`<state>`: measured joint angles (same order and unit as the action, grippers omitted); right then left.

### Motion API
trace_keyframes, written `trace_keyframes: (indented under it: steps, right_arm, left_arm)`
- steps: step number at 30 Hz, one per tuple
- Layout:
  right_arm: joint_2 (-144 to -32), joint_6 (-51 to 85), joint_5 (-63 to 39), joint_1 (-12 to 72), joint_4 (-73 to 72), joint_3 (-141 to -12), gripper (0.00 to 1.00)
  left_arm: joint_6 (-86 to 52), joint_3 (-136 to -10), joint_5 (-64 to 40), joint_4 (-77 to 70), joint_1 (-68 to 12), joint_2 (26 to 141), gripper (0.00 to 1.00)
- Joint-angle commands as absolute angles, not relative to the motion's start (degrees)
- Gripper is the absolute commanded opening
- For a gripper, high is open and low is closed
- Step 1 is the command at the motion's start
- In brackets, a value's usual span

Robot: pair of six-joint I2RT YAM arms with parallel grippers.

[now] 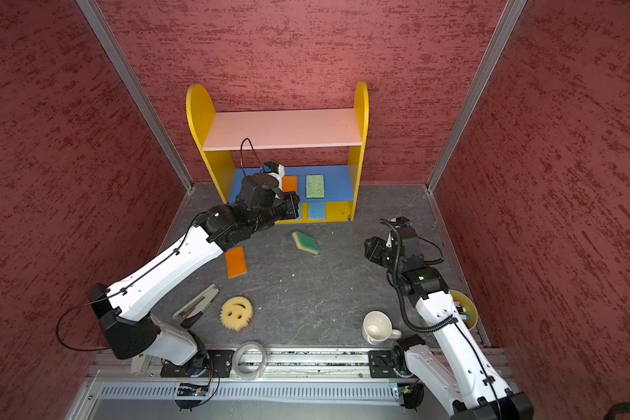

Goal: Arrange cleaning sponges on a shelf
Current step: Move the cleaning sponge to the center of the table.

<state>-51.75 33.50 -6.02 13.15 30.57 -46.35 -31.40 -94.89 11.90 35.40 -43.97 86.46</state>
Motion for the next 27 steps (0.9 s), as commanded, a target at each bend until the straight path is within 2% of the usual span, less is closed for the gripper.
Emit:
trace_keyframes:
  steps: [1, 6, 8, 16, 19, 20, 25, 26, 27]
  right_arm:
    - [-54.2, 35.1, -10.5, 12.8, 25.0, -45.5, 0.59]
    - [-62.1, 34.5, -17.4, 13.3, 20.3, -47.0, 0.61]
    - [-65.8, 34.7, -19.7, 14.1, 17.3, -47.0, 0.61]
    - [-80.8, 32.2, -20.5, 22.9, 4.8, -51.0, 0.59]
    - [-86.7, 30.1, -16.7, 27.1, 3.1, -54.6, 0.56]
    - [-88.4, 29.7, -15.8, 28.3, 2.2, -55.6, 0.56]
    - [-95.4, 29.0, -12.1, 32.4, -0.3, -59.6, 0.55]
    - [-96.2, 29.2, -11.9, 32.8, -0.6, -60.0, 0.55]
    - [-97.0, 29.5, -11.9, 33.2, -1.5, -60.0, 0.55]
  left_arm:
    - [-32.0, -93.8, 10.6, 38.0, -43.6, 86.1, 0.0]
    - [-35.8, -83.4, 7.6, 36.6, -40.5, 84.4, 0.01]
    - [-37.1, -78.5, 5.7, 35.3, -37.9, 83.8, 0.04]
    - [-39.0, -67.1, 3.7, 31.8, -27.7, 86.8, 0.43]
    - [-39.5, -65.4, 5.6, 30.3, -25.8, 88.4, 0.67]
    - [-39.3, -65.2, 6.3, 29.9, -25.2, 89.1, 0.71]
    - [-39.0, -64.8, 9.4, 27.6, -21.5, 93.6, 0.72]
    - [-38.5, -64.8, 10.5, 27.1, -21.2, 94.2, 0.68]
    - [-38.0, -65.0, 11.8, 26.4, -20.8, 94.9, 0.58]
